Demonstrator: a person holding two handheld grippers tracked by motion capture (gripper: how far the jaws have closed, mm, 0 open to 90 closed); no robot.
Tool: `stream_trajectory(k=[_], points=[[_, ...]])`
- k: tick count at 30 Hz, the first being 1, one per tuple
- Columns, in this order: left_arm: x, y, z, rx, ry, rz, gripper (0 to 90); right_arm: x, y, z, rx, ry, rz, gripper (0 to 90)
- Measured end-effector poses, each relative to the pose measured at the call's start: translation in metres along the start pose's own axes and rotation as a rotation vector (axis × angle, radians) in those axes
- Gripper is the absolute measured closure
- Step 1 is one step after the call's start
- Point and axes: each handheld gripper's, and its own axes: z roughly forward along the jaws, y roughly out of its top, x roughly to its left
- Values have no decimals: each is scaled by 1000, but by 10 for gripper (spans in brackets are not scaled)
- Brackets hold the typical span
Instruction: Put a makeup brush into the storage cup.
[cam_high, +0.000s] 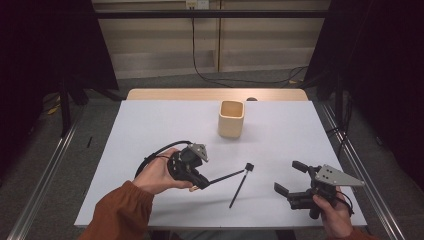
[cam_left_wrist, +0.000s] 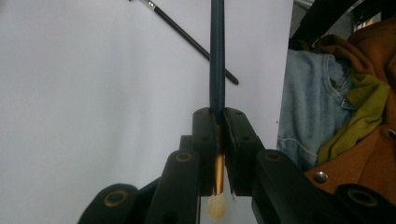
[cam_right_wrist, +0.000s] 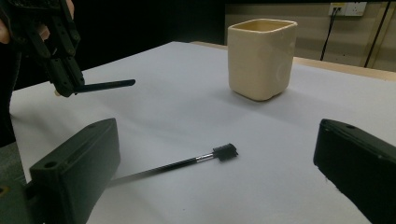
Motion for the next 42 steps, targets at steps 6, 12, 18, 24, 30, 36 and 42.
stream_trajectory(k=[6,12,18,24,30,36,42], points=[[1,1,4,73,-1,23,838,0,0,0,-1,0,2,0],[2,1,8,113,17,22,837,0,0,0,3,1,4,0],[2,0,9,124,35,19,837,-1,0,-1,-1,-1,6,0],[4,-3,8,106,17,6,837,2,-1,1,11,20,-8,3],[5,-6,8,90,7,-1,837,1,2,0,-20,19,-26,2],[6,-4,10,93,-3,12,837,-4,12,4,-26,30,-42,0],[6,-3,12,93,-3,12,836,-12,28,8,-34,46,-43,0]])
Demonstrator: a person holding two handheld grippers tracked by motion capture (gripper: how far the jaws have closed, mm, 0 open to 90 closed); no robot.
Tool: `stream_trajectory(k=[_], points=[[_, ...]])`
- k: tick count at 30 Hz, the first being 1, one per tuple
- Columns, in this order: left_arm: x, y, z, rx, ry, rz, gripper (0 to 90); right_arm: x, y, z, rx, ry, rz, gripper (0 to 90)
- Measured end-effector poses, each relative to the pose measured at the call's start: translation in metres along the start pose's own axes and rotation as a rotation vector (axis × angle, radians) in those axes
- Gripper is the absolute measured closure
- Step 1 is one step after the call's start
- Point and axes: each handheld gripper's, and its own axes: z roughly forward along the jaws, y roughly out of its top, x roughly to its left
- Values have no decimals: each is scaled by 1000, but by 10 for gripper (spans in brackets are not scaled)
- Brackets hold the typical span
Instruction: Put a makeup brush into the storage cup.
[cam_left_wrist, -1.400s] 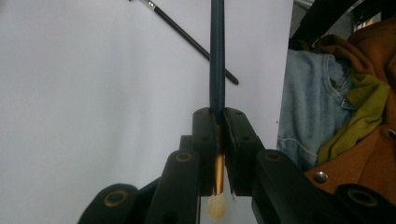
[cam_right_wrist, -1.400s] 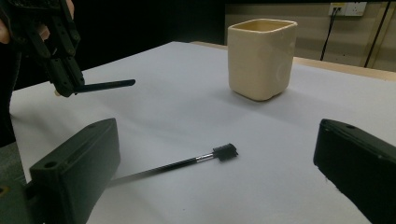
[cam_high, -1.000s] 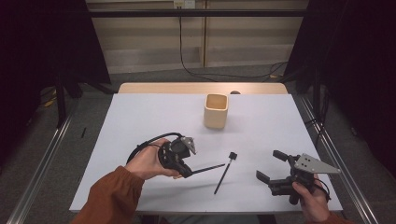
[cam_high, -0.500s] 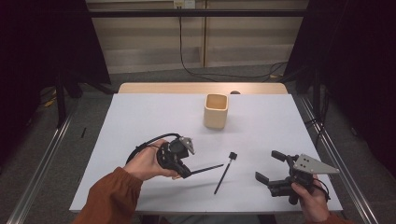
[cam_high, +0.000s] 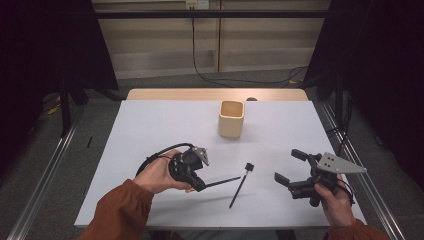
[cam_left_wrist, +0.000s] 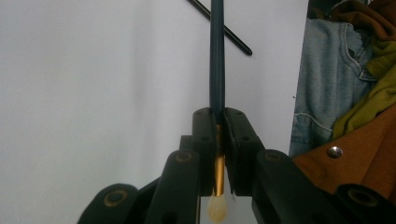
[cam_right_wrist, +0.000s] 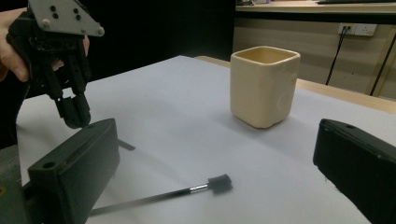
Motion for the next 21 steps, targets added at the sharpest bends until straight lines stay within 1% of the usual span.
stream_trajectory(k=[3,5,6,8,11,12,14,18,19,21], points=[[0,1,1,4,-1,3,837,-5,5,4,4,-6,6,0],[-1,1,0,5,1,1,836,-7,7,8,11,-7,22,1],[-1,1,-1,5,2,4,836,-8,9,10,20,-6,19,3],[-1,2,-2,-1,2,6,836,-6,10,14,18,-1,12,2],[-2,3,-2,4,1,15,837,-3,13,20,35,28,-8,1],[-3,4,-2,1,-2,9,837,-2,14,21,38,38,-11,0],[-3,6,0,11,-6,25,836,-1,16,25,56,55,-20,2],[-3,8,2,7,-11,23,836,-1,21,31,115,103,-34,5],[-2,8,2,9,-8,30,837,-2,23,33,125,116,-31,6],[-3,9,1,12,-11,30,837,-2,24,37,159,133,-25,14]])
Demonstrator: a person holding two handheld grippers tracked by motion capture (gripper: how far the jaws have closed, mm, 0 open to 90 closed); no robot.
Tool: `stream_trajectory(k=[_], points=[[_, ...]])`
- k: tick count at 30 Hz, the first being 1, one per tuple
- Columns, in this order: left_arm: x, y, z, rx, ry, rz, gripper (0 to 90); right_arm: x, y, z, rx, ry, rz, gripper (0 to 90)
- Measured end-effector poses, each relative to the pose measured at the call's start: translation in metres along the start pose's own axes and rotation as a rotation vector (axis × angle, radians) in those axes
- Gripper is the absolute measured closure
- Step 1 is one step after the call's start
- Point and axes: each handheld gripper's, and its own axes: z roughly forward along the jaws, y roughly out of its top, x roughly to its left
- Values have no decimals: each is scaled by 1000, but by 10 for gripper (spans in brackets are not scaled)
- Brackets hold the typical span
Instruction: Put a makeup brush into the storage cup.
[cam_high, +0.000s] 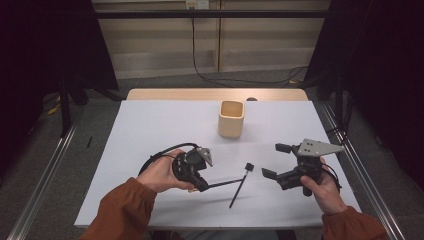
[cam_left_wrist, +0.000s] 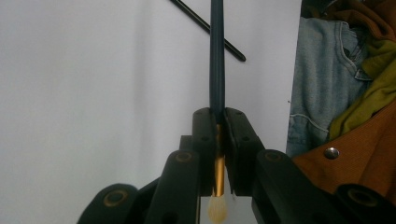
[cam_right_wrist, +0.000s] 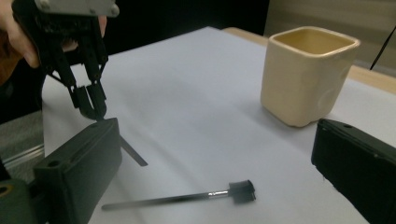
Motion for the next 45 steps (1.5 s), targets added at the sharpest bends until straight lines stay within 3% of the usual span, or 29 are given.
stream_trajectory(k=[4,9,18,22,23,26,30,34,41,45], points=[[0,1,0,3,-1,5,836,0,6,8,55,48,-5,13],[-1,3,0,-3,1,2,836,4,17,19,150,149,-9,11],[-3,8,-3,15,5,28,836,13,28,37,231,246,-101,30],[-4,9,0,8,5,14,836,16,32,45,296,289,-136,39],[-3,9,0,24,3,29,837,17,34,46,308,303,-140,39],[-3,10,1,20,-1,34,837,17,38,52,352,329,-168,48],[-5,12,4,24,0,46,836,14,45,54,402,360,-166,53],[-5,13,6,35,-2,45,836,12,49,56,464,362,-201,56],[-5,14,7,42,1,53,836,16,48,73,617,399,-259,63],[-5,15,10,66,-3,72,837,20,49,83,688,426,-295,144]])
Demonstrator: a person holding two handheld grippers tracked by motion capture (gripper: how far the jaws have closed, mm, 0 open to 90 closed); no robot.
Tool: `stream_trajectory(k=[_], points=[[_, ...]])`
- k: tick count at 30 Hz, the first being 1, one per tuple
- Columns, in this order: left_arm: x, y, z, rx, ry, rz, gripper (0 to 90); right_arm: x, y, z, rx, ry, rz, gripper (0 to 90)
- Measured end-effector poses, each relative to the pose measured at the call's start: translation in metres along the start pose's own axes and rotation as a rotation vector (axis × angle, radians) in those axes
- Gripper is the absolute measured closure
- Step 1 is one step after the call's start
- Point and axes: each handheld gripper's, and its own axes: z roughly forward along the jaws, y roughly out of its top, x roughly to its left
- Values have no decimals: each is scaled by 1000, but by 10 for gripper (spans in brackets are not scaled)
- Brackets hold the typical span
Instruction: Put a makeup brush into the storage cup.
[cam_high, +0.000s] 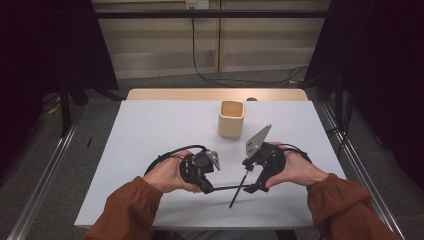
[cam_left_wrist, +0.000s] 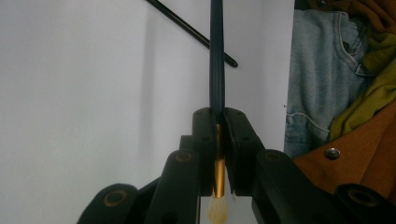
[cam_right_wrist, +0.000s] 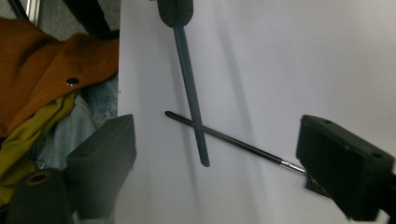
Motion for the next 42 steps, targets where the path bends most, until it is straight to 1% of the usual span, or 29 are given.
stream_trajectory(k=[1,2,3,5,6,8,9,10,11,13,16,17,20,23,24,25,26,28,29,30,31,33,34,35,36,38,40,41,42], points=[[-1,0,1,-10,-6,-16,837,0,1,2,12,10,-6,183],[-1,0,1,-8,-4,-14,836,-1,1,4,27,28,-12,196],[-1,0,1,-7,-6,-16,837,-1,1,6,35,19,-23,212],[-1,-1,1,-11,-1,-22,836,-1,1,10,82,38,-19,266],[-2,-1,1,-17,-1,-34,836,-2,1,12,90,35,-26,279],[-1,-1,1,-12,0,-19,836,-2,0,15,129,34,-13,339],[-1,-1,1,-6,-5,-17,836,-2,0,16,140,28,-23,356],[-1,0,2,-7,-1,-15,836,-3,1,17,146,29,-18,376],[-2,0,2,-12,-8,-29,837,-3,1,18,156,35,-9,404],[-3,0,4,-15,-10,-28,836,-4,1,19,164,41,-10,426],[-2,1,4,-1,-9,-16,836,-4,3,23,205,54,-25,451],[-2,1,4,-3,-10,-25,836,-3,4,24,214,58,-26,449],[-3,1,5,-4,-15,-29,836,-2,8,26,222,57,-25,463],[-2,1,5,-4,-23,-29,836,-2,11,31,225,69,-40,489],[-1,1,5,-2,-36,-28,837,-2,12,32,226,74,-47,496],[-2,1,5,0,-21,-27,837,-2,12,34,230,77,-45,504],[-1,1,5,5,-19,-20,837,-1,13,35,243,81,-41,517],[-2,1,5,-2,-22,-24,837,-1,14,38,232,73,-55,537],[-2,1,5,-2,-23,-24,837,-1,14,38,246,87,-48,552],[-2,1,6,-8,-24,-32,837,0,14,40,245,83,-53,567],[-2,1,6,-5,-21,-30,836,-1,15,41,242,83,-63,581],[-2,1,6,-15,-21,-36,837,0,16,43,249,83,-55,612],[-2,1,5,-13,-20,-28,837,-2,16,44,231,85,-73,627],[-1,1,5,-12,-21,-25,837,-1,17,44,236,87,-69,639],[-2,1,5,-31,-14,-38,836,-1,18,45,240,86,-58,655],[-1,1,5,-27,-16,-39,837,-1,18,48,219,92,-77,672],[0,1,5,-28,-20,-35,837,0,20,49,234,100,-72,694],[0,1,5,-29,-19,-35,837,-1,20,51,223,94,-84,715],[0,0,5,-32,-18,-35,837,-1,20,52,218,99,-81,738]])
